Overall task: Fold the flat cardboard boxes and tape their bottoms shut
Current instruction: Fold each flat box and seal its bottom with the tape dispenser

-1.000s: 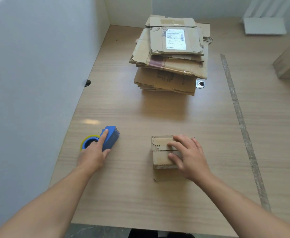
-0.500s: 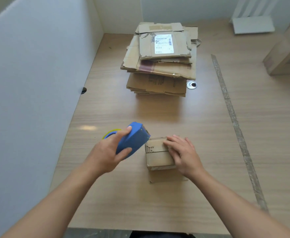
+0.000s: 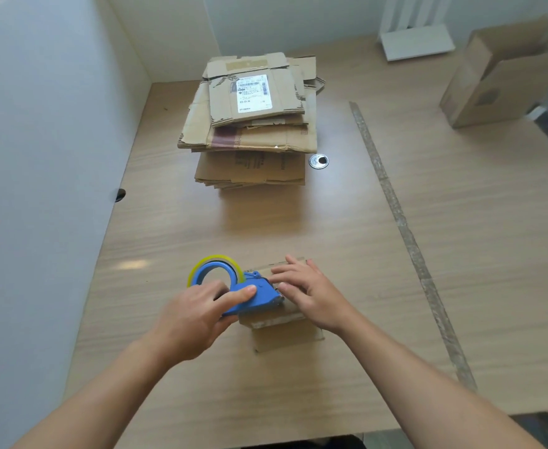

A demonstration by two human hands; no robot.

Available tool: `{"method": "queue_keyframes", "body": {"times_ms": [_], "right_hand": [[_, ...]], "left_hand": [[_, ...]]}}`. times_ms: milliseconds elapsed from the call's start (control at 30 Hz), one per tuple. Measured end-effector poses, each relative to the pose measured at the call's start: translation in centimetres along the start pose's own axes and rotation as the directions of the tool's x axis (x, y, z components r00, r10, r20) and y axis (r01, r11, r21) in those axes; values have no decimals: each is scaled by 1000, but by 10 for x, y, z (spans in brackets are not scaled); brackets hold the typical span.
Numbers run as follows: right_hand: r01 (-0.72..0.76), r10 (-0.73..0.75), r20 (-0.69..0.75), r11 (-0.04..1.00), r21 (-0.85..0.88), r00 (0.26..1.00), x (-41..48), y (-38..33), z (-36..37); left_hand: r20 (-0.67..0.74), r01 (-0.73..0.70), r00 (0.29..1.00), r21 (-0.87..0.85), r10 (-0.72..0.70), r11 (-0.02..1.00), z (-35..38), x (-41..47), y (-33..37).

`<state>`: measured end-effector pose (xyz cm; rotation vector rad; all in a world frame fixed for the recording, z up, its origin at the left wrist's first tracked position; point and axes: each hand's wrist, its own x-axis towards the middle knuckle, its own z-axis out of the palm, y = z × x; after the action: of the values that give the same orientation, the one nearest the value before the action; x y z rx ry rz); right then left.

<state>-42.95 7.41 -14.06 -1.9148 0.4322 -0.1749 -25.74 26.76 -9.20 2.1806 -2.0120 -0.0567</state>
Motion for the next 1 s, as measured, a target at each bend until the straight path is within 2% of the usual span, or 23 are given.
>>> {"method": "queue_keyframes", "body": {"times_ms": [200, 333, 400, 567, 700, 833, 1000], "right_hand": [[-21, 17, 90, 999, 44, 996, 0, -6, -7], [-39, 28, 105, 994, 99, 994, 2, -8, -13], [-61, 52, 74, 990, 131, 996, 2, -5, -12], [-125, 160, -108, 953, 276, 981, 1, 1, -5], [-141, 208, -161, 927, 348, 965, -7, -3, -6], [-122, 327, -292, 827, 548, 899, -24, 5, -39], [-248, 518, -180, 650, 718, 836, -40, 14, -52]], "left_hand": [[-4, -32, 999, 41, 32, 999, 1, -1, 0], [7, -32, 999, 5, 32, 999, 1, 0, -3], [29, -28, 999, -22, 29, 999, 1, 3, -1], [104, -8, 994, -94, 17, 996, -5, 14, 6], [150, 21, 989, -104, -5, 994, -8, 20, 10], [154, 19, 988, -119, 0, 993, -6, 20, 8], [168, 4, 986, -95, 12, 995, -3, 26, 8]]}}
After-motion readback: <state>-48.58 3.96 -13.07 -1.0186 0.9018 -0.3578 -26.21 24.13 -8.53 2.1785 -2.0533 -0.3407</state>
